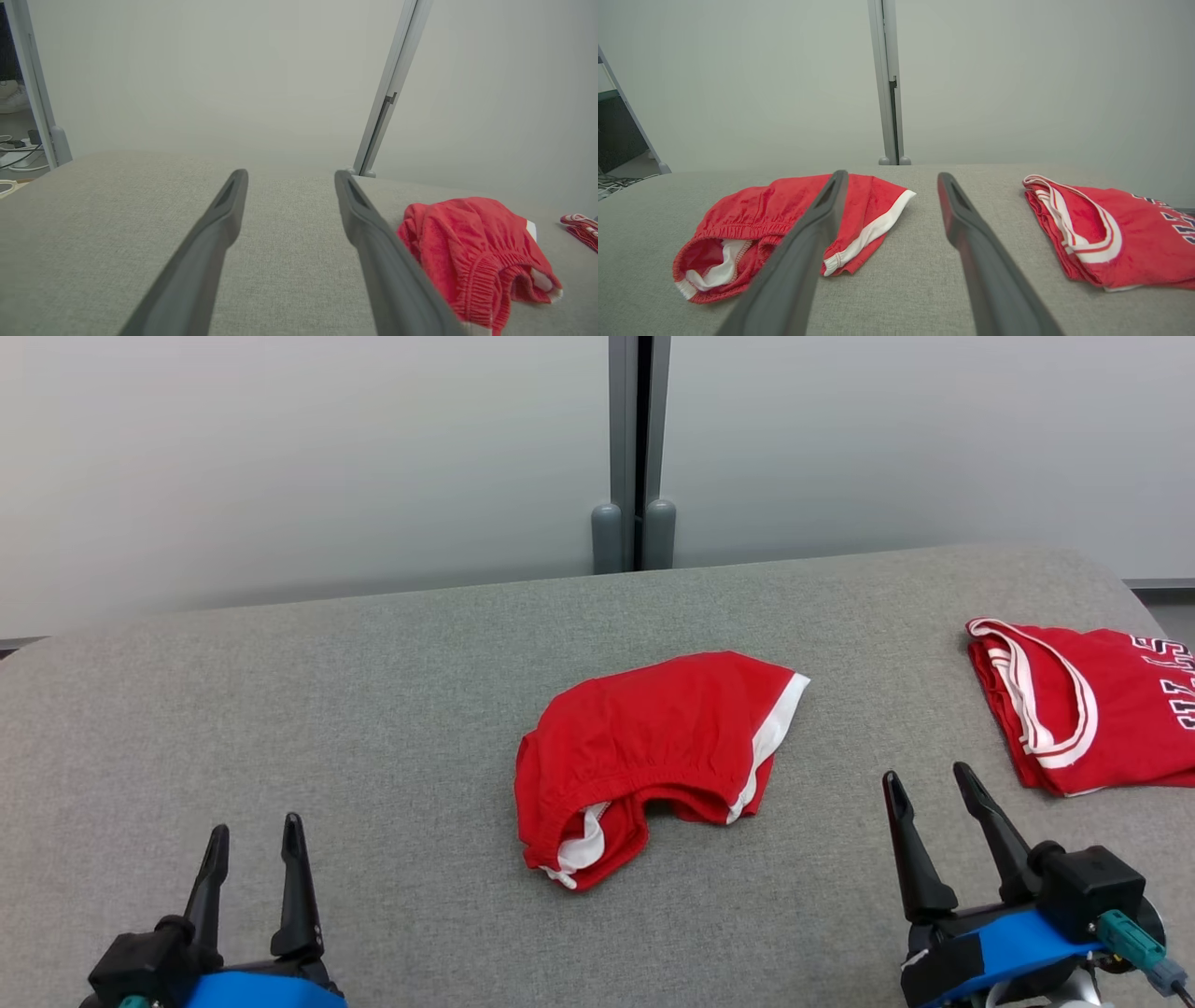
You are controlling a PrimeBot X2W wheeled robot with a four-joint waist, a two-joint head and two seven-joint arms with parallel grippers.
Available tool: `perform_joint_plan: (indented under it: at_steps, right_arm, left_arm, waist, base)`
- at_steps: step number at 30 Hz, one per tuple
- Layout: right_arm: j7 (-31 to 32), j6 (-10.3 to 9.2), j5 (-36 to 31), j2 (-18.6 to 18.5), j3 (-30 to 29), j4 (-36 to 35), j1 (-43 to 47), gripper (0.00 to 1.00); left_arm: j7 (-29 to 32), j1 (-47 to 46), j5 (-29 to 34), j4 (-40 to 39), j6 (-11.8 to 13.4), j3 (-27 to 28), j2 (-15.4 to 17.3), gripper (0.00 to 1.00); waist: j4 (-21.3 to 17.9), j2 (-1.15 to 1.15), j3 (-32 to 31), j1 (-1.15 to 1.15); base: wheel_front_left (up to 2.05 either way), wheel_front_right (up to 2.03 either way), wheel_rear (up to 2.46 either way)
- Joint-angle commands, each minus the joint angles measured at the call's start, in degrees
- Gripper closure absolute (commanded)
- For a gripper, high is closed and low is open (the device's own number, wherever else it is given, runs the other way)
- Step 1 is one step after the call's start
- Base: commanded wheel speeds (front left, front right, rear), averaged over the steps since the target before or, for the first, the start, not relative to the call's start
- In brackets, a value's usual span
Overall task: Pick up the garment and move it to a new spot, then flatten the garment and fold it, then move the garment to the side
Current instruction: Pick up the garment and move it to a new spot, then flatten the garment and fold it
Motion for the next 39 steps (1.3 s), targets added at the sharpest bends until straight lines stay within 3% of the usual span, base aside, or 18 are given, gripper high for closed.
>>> perform_joint_plan:
  at_steps: [1, 11, 39]
  right_arm:
    - [0.08, 0.01, -0.17, 0.01, -0.25, 0.21, 0.88, 0.00]
    - [0.30, 0.01, 0.17, 0.01, -0.15, 1.27, 1.42, 0.00]
    - [0.04, 0.01, 0.33, 0.01, 0.77, 1.58, -0.11, 0.00]
  left_arm:
    - [-0.23, 0.86, 0.69, -0.02, 0.03, 0.43, -0.26, 0.00]
    - [-0.23, 2.85, 3.38, 0.69, -0.36, 1.19, -0.27, 0.00]
    - [-0.05, 1.34, 3.39, 0.66, -0.12, -0.48, -0.33, 0.00]
  waist:
    - [0.08, 0.00, -0.19, 0.00]
    - [0.69, 0.00, -0.75, 0.00]
    - [0.33, 0.00, 0.91, 0.00]
  base:
    - [0.00, 0.00, 0.00]
    - [0.00, 0.00, 0.00]
    - [0.00, 0.00, 0.00]
